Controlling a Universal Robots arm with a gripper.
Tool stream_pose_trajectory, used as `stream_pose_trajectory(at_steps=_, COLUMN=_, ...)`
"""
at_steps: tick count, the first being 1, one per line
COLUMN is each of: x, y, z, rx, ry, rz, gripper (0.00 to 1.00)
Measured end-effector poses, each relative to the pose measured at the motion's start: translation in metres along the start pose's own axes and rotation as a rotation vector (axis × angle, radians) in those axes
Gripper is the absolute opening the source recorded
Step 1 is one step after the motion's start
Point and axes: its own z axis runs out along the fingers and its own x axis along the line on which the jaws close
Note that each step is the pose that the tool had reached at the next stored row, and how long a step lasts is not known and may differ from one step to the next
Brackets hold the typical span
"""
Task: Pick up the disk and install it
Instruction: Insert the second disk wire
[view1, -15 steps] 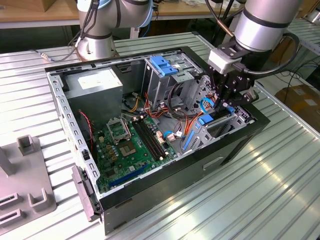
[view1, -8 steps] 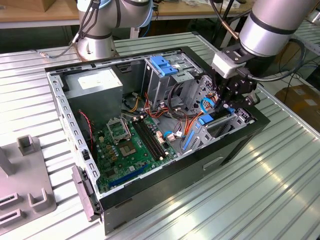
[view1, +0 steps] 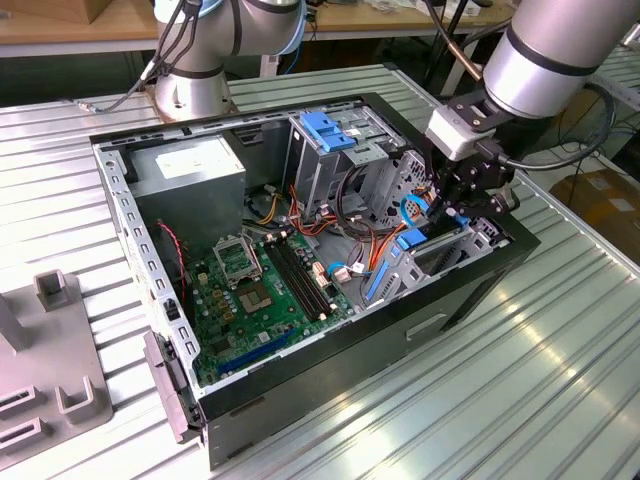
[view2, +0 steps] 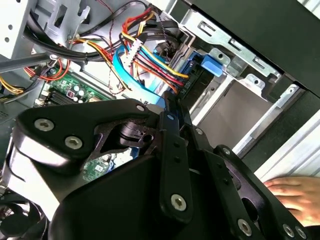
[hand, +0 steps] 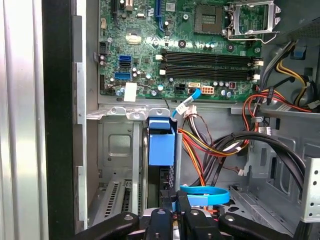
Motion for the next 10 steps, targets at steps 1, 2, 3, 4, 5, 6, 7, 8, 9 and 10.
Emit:
stream_pose_trajectory(at_steps=1, x=0.0012, y=0.0000, z=-0.0001, rx=-0.0001, ry=0.0001, rz=0.000, gripper=0.16)
stream_pose_trajectory(at_steps=2, x=0.0019, y=0.0001, z=-0.0001, rx=0.0000, ry=-0.0001, rz=0.000, gripper=0.16)
stream_pose_trajectory(at_steps=3, x=0.0025, y=0.0001, z=-0.0002, rx=0.0000, ry=-0.0004, rz=0.000, gripper=0.16)
stream_pose_trajectory(at_steps=4, x=0.0029, y=0.0001, z=-0.0002, rx=0.0001, ry=-0.0011, rz=0.000, gripper=0.16)
stream_pose_trajectory(at_steps=5, x=0.0032, y=0.0001, z=-0.0002, rx=0.0001, ry=-0.0023, rz=0.000, gripper=0.16)
stream_pose_trajectory(at_steps=6, x=0.0033, y=0.0001, z=-0.0002, rx=0.0001, ry=-0.0029, rz=0.000, gripper=0.16)
stream_pose_trajectory(at_steps=7, x=0.0034, y=0.0001, z=0.0001, rx=0.0001, ry=-0.0042, rz=0.000, gripper=0.16)
stream_pose_trajectory(at_steps=8, x=0.0036, y=0.0002, z=0.0006, rx=0.0002, ry=-0.0051, rz=0.001, gripper=0.16)
stream_pose_trajectory(at_steps=9, x=0.0036, y=0.0002, z=0.0008, rx=0.0002, ry=-0.0059, rz=0.001, gripper=0.16)
stream_pose_trajectory(at_steps=10, x=0.0036, y=0.0002, z=0.0011, rx=0.0002, ry=-0.0069, rz=0.001, gripper=0.16)
